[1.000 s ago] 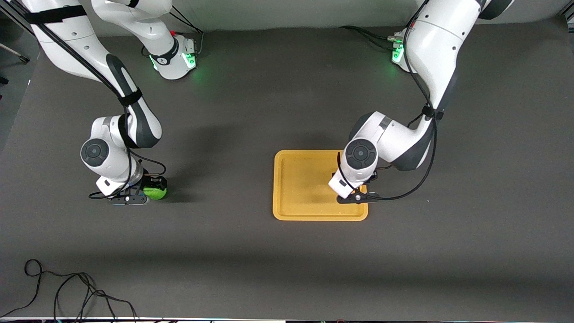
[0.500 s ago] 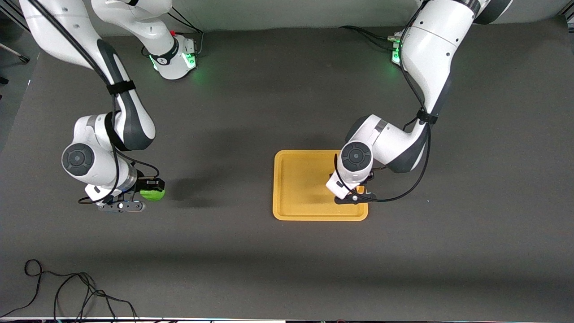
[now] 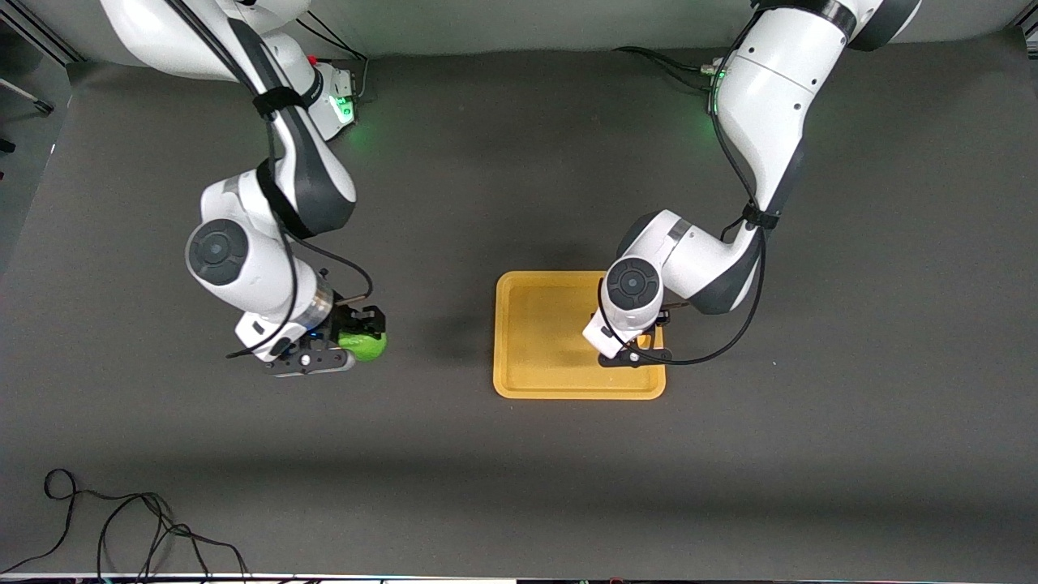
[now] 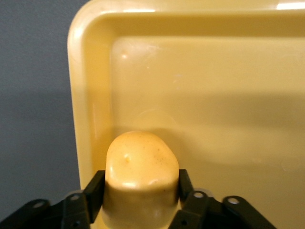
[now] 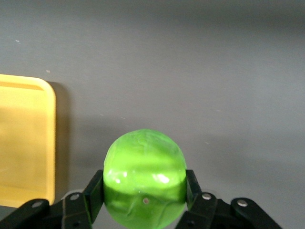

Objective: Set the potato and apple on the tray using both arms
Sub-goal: 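Release the potato on the tray while the right gripper carries the apple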

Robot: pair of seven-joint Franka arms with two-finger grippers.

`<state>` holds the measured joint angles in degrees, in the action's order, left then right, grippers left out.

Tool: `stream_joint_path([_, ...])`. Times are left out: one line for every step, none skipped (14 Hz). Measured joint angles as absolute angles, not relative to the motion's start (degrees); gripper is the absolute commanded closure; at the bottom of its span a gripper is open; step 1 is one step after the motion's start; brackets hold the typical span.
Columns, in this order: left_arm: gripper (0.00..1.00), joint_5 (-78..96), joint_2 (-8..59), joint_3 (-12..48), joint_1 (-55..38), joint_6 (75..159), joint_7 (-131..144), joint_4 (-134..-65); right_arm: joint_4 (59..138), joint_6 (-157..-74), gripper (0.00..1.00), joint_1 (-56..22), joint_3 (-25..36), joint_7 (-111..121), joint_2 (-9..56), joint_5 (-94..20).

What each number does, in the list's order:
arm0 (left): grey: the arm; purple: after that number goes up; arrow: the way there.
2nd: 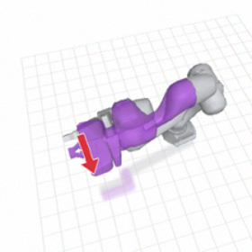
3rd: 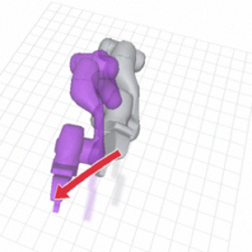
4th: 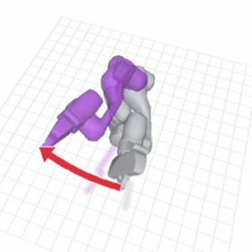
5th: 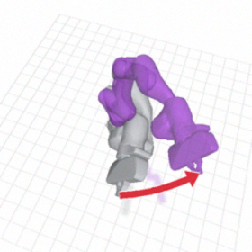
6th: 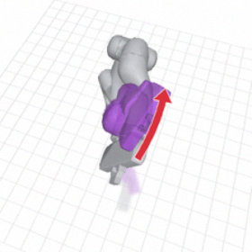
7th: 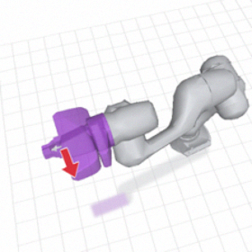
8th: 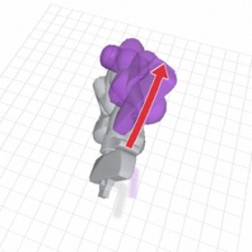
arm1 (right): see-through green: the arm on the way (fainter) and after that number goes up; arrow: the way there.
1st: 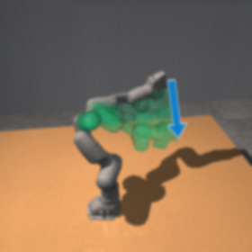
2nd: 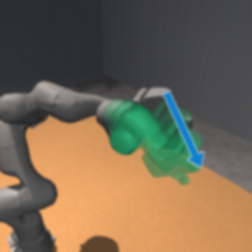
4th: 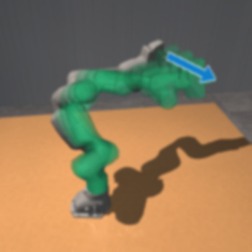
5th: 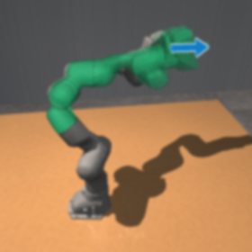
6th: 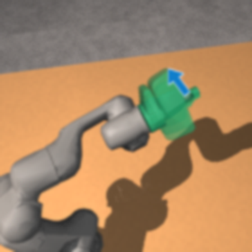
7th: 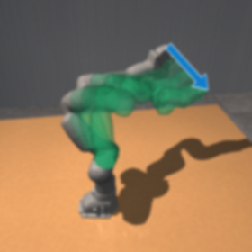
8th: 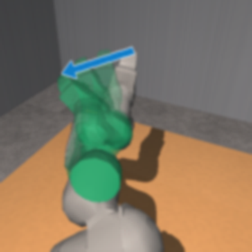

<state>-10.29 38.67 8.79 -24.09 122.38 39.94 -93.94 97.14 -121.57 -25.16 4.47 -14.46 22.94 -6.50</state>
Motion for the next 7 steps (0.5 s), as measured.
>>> stream_joint_path([0.0,-10.32,38.66,8.66,-24.07,122.33,39.94,-93.88,95.25,-121.6,0.61,-26.4,4.46,-16.42,24.56,-6.51])
stream_joint_path([0.0,-10.36,38.65,8.56,-24.05,122.25,39.93,-93.79,93.3,-121.63,0.61,-27.72,4.44,-18.45,26.24,-6.51])
stream_joint_path([0.0,-10.43,38.45,8.49,-24.0,121.73,39.77,-93.52,91.49,-121.63,0.61,-29.01,4.4,-20.24,27.8,-6.52])
stream_joint_path([0.0,-10.53,37.73,8.4,-23.88,119.78,39.14,-92.89,89.81,-121.65,0.61,-30.35,4.36,-21.97,29.23,-6.52])
stream_joint_path([0.0,-10.65,36.21,8.22,-23.52,116.98,37.42,-92.19,88.22,-121.66,0.61,-31.82,4.32,-23.86,30.63,-6.53])
stream_joint_path([0.0,-10.7,33.94,8.0,-22.59,114.06,34.11,-91.64,86.59,-121.67,0.61,-33.28,4.28,-25.7,32.05,-6.53])
stream_joint_path([0.0,-10.72,31.17,7.84,-21.16,111.35,30.2,-91.37,84.8,-121.68,0.61,-34.72,4.24,-27.37,33.62,-6.53])
